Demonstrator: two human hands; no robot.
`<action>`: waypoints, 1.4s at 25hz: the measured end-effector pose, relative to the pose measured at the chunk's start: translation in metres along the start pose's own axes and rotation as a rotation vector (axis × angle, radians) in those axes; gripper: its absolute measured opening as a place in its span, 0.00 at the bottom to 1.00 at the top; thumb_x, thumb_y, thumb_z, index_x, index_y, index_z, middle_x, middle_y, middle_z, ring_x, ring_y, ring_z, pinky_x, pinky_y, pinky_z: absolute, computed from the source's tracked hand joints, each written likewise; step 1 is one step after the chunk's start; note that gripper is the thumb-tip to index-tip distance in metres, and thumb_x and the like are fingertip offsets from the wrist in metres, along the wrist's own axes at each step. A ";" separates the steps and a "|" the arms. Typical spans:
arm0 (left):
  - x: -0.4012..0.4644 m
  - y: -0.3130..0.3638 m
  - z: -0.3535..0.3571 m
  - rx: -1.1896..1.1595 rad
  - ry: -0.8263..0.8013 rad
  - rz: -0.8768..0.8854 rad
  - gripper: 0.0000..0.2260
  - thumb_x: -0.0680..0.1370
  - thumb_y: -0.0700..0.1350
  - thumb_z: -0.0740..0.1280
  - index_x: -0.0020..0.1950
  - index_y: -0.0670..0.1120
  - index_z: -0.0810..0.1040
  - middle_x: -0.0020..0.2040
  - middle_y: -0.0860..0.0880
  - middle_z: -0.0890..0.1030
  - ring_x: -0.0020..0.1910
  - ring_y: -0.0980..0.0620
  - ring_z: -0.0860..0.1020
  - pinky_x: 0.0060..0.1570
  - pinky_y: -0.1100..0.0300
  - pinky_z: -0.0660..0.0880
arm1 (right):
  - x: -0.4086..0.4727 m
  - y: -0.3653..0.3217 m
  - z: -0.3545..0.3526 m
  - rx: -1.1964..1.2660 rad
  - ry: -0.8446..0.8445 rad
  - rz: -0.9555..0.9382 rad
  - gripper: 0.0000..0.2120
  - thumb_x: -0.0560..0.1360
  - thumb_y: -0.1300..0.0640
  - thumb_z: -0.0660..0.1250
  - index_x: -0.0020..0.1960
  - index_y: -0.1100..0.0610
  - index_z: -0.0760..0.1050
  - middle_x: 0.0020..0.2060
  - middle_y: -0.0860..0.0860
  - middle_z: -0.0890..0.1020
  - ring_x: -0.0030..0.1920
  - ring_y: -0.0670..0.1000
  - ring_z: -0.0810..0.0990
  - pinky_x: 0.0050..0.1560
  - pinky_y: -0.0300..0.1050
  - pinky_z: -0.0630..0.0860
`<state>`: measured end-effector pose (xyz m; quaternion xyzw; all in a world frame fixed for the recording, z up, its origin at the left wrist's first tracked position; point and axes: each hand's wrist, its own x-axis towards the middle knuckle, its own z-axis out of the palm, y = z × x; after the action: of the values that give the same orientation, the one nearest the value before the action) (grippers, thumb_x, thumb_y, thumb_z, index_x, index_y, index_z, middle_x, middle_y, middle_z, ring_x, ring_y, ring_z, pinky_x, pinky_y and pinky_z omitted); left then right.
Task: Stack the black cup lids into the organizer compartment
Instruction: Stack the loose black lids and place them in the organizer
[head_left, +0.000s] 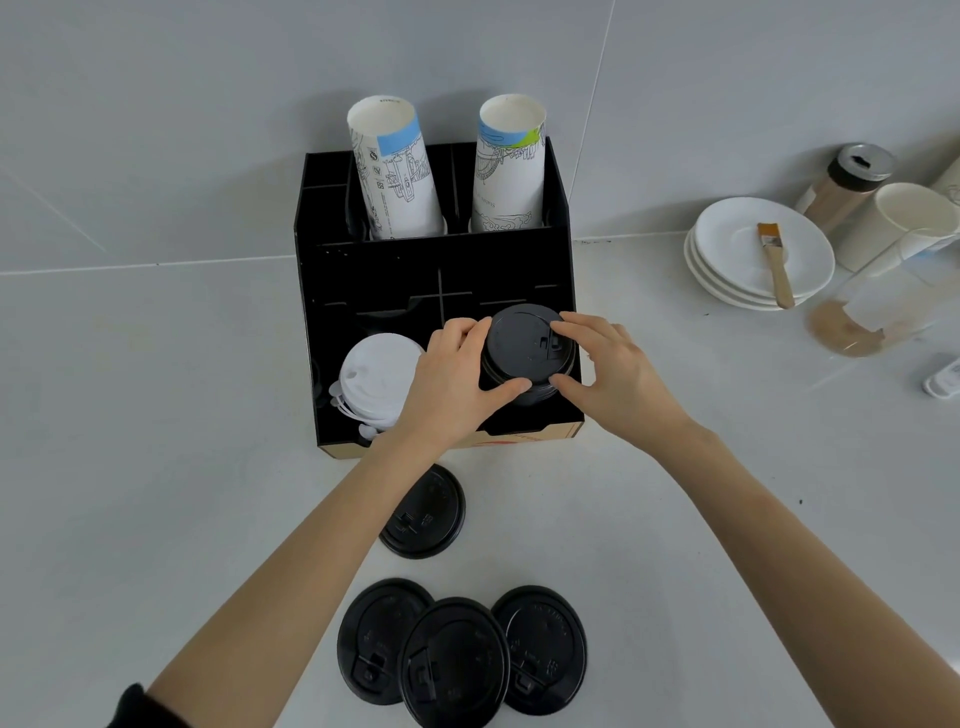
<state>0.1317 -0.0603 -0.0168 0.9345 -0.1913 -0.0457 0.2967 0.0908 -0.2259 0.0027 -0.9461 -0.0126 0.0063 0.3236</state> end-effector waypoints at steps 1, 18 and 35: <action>0.001 0.000 -0.001 0.003 -0.009 -0.001 0.31 0.70 0.54 0.68 0.68 0.44 0.62 0.64 0.43 0.68 0.62 0.45 0.65 0.61 0.52 0.66 | 0.002 0.000 -0.001 -0.005 -0.007 0.001 0.24 0.72 0.61 0.65 0.66 0.58 0.64 0.68 0.53 0.68 0.65 0.55 0.64 0.63 0.49 0.67; -0.002 0.001 -0.009 0.073 -0.071 -0.002 0.35 0.71 0.55 0.66 0.71 0.43 0.53 0.70 0.43 0.62 0.67 0.43 0.61 0.63 0.49 0.63 | -0.006 -0.004 0.002 -0.025 0.052 -0.026 0.24 0.72 0.60 0.64 0.67 0.56 0.63 0.69 0.54 0.65 0.67 0.56 0.62 0.61 0.42 0.62; -0.131 -0.025 -0.025 -0.103 -0.073 -0.107 0.24 0.74 0.50 0.65 0.67 0.47 0.64 0.67 0.46 0.69 0.65 0.46 0.65 0.66 0.48 0.62 | -0.095 -0.033 0.035 0.007 -0.040 -0.128 0.24 0.73 0.58 0.64 0.67 0.53 0.63 0.68 0.50 0.66 0.68 0.49 0.61 0.64 0.37 0.57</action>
<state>0.0242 0.0222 -0.0145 0.9247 -0.1490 -0.1051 0.3342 -0.0052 -0.1814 -0.0045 -0.9418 -0.0795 0.0046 0.3265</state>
